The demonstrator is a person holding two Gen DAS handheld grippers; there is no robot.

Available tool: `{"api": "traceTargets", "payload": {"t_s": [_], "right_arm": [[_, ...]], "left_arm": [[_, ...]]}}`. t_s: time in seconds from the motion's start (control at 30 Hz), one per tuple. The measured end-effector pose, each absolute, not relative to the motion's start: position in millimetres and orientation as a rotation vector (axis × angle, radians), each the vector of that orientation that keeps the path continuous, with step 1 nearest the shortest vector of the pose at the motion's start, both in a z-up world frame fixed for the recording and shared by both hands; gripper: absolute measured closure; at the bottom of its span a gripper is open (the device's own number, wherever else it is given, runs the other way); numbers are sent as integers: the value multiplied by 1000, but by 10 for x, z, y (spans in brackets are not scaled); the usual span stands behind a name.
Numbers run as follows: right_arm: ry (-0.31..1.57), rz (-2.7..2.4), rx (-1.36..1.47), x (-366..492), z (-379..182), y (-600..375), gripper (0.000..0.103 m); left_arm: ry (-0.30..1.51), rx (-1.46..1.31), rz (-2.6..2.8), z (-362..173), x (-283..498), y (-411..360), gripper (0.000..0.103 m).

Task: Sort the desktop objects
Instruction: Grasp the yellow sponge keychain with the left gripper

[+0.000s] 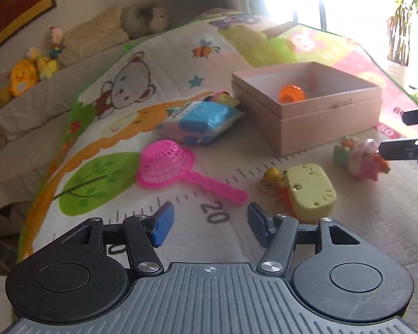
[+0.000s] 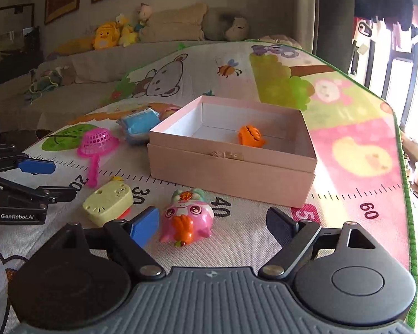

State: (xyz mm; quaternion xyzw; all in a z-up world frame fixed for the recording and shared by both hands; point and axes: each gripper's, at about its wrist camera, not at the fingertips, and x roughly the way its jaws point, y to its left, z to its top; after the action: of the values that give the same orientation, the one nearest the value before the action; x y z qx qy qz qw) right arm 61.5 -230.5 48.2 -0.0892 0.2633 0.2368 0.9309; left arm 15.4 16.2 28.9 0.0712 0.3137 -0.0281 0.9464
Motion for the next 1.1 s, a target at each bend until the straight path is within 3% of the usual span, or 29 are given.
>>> {"api": "traceTargets", "payload": {"t_s": [0.1, 0.3, 0.57, 0.73, 0.83, 0.93, 1.0, 1.03, 1.1], "right_arm": [[527, 483, -190, 627, 556, -2330, 16], [553, 435, -155, 680, 524, -2412, 15], [563, 389, -165, 710, 431, -2514, 9], [576, 429, -134, 762, 410, -2421, 9], [560, 445, -144, 736, 435, -2346, 9], [547, 474, -174, 691, 474, -2294, 10], [553, 493, -207, 698, 486, -2241, 12], [564, 498, -224, 726, 478, -2209, 13], [600, 503, -249, 811, 436, -2143, 16]], "left_arm": [[621, 36, -233, 404, 80, 97, 15], [653, 179, -234, 187, 292, -376, 15], [620, 301, 58, 173, 252, 89, 8], [664, 60, -112, 319, 270, 230, 7], [639, 97, -132, 277, 358, 24, 7], [654, 142, -99, 164, 522, -65, 11], [678, 140, -103, 111, 587, -48, 30], [683, 142, -109, 96, 590, -41, 34], [670, 154, -111, 101, 534, -38, 34]]}}
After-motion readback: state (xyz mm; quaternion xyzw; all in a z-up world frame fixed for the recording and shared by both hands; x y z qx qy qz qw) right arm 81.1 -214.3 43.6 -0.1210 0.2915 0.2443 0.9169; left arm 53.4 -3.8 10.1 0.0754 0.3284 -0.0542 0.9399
